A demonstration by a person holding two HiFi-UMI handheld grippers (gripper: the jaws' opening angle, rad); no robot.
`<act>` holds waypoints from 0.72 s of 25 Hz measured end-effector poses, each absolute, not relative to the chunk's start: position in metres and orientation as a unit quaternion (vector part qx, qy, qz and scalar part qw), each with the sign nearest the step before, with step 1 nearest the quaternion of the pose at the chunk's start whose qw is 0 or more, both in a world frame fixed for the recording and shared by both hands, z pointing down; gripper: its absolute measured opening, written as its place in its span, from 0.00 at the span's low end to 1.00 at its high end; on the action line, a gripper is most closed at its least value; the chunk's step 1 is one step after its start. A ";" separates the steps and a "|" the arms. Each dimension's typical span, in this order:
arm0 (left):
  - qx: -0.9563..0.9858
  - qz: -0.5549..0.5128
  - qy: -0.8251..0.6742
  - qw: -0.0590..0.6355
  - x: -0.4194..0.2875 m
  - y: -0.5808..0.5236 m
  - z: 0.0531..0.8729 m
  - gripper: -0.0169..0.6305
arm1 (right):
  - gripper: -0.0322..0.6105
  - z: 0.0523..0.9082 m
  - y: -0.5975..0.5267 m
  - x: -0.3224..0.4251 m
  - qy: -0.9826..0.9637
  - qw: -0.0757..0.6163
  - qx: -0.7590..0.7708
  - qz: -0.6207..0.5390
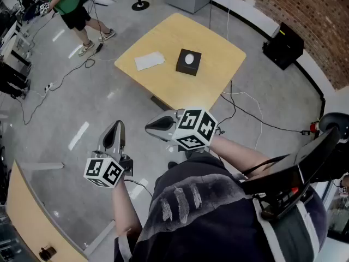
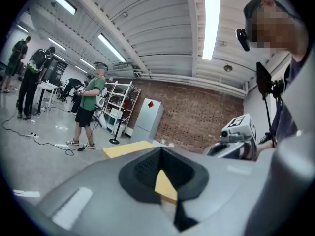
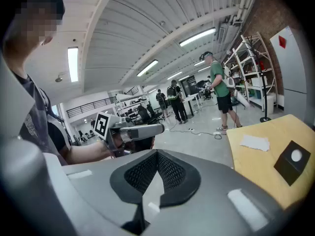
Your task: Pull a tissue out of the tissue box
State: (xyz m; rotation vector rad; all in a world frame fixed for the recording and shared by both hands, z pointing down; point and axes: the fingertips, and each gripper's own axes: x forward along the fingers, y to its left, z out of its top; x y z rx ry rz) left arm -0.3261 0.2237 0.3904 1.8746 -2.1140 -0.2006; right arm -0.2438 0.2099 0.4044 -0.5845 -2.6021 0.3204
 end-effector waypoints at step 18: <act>0.721 -0.078 -0.673 0.146 -0.259 0.186 0.385 0.03 | 0.05 0.394 0.182 -0.187 -0.953 0.186 -0.116 0.210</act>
